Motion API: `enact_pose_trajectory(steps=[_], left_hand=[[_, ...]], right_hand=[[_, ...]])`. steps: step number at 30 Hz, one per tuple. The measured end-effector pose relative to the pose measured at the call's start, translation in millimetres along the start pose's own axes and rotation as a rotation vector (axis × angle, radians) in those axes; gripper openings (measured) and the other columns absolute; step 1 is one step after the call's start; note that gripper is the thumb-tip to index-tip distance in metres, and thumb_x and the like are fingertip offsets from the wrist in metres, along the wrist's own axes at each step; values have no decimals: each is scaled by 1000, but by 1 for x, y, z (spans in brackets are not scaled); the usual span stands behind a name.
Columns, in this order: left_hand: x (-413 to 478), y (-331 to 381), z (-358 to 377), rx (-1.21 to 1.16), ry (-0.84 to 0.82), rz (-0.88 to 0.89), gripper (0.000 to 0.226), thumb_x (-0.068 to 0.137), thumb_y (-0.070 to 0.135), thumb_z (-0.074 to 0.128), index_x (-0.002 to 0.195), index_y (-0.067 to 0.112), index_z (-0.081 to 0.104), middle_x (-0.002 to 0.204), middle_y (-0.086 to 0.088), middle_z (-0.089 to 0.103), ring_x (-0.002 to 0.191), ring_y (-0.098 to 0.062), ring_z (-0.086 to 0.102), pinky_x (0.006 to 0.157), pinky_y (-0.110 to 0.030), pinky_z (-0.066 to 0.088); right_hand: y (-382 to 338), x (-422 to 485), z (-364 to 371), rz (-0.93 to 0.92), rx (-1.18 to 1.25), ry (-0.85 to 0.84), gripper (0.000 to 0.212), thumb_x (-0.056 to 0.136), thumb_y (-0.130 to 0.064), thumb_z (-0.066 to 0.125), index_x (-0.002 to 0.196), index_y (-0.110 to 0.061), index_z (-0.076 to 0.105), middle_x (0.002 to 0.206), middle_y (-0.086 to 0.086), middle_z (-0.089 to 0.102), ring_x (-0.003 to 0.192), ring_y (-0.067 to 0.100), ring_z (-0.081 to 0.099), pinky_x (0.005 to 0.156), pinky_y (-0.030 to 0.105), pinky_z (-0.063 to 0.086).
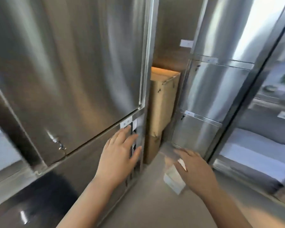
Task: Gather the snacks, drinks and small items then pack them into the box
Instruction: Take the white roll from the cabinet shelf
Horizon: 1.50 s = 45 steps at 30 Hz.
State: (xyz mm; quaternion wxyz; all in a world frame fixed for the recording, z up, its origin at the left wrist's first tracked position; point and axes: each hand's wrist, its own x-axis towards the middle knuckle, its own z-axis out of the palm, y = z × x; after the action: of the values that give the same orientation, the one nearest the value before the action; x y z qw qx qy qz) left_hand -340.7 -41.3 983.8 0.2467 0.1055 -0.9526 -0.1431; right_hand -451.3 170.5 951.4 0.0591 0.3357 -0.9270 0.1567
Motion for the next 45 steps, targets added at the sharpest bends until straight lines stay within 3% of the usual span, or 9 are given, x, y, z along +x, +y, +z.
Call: enact_pose_trajectory(steps=[3, 9, 13, 20, 25, 34, 40, 45], left_hand=[[56, 50, 27, -24, -67, 123, 46, 92, 43, 50, 135, 27, 48, 151, 1, 31, 137, -18, 32, 110, -36, 30], [178, 155, 68, -83, -90, 436, 51, 92, 46, 46, 139, 28, 42, 151, 2, 30, 137, -15, 30, 111, -29, 24], [247, 217, 85, -155, -59, 587, 51, 92, 48, 43, 140, 32, 38, 152, 6, 29, 137, -12, 30, 111, -32, 28], [357, 342, 155, -262, -77, 827, 53, 94, 48, 40, 144, 31, 31, 154, 7, 23, 139, -11, 21, 111, -28, 17], [414, 428, 213, -347, -115, 839, 53, 95, 46, 40, 144, 31, 30, 154, 7, 23, 139, -12, 22, 111, -29, 20], [484, 555, 330, -282, -145, 735, 54, 96, 43, 41, 145, 24, 30, 153, 3, 27, 138, -14, 25, 111, -29, 23], [527, 599, 396, -228, -139, 686, 53, 94, 42, 44, 143, 24, 33, 150, 4, 33, 136, -14, 30, 107, -29, 28], [575, 621, 451, -227, -142, 661, 50, 92, 37, 48, 140, 24, 40, 146, 4, 39, 133, -14, 35, 106, -31, 29]], right_hand=[[53, -6, -35, 160, 9, 124, 42, 97, -39, 43, 137, -29, 44, 141, -13, 43, 129, 9, 35, 100, 19, 25], [146, 3, -108, 393, -40, 318, 46, 97, -40, 43, 141, -27, 39, 144, -11, 39, 133, 8, 30, 103, 19, 24], [195, 22, -154, 484, -97, 408, 45, 97, -42, 42, 140, -30, 37, 145, -15, 38, 133, 3, 28, 95, 11, 20], [288, 44, -214, 605, -273, 530, 49, 95, -44, 44, 142, -31, 35, 144, -16, 39, 132, 5, 31, 104, 19, 27], [370, 48, -253, 643, -323, 511, 51, 95, -44, 43, 143, -30, 33, 144, -16, 37, 133, 2, 28, 105, 15, 22], [554, 73, -288, 637, -271, 434, 51, 96, -43, 43, 144, -29, 32, 147, -16, 33, 136, 2, 26, 108, 17, 23], [660, 118, -286, 578, -208, 341, 48, 96, -43, 42, 141, -29, 34, 141, -15, 38, 129, 4, 32, 102, 20, 30], [739, 168, -271, 542, -182, 296, 50, 97, -44, 40, 144, -29, 30, 146, -13, 34, 133, 5, 28, 102, 17, 23]])
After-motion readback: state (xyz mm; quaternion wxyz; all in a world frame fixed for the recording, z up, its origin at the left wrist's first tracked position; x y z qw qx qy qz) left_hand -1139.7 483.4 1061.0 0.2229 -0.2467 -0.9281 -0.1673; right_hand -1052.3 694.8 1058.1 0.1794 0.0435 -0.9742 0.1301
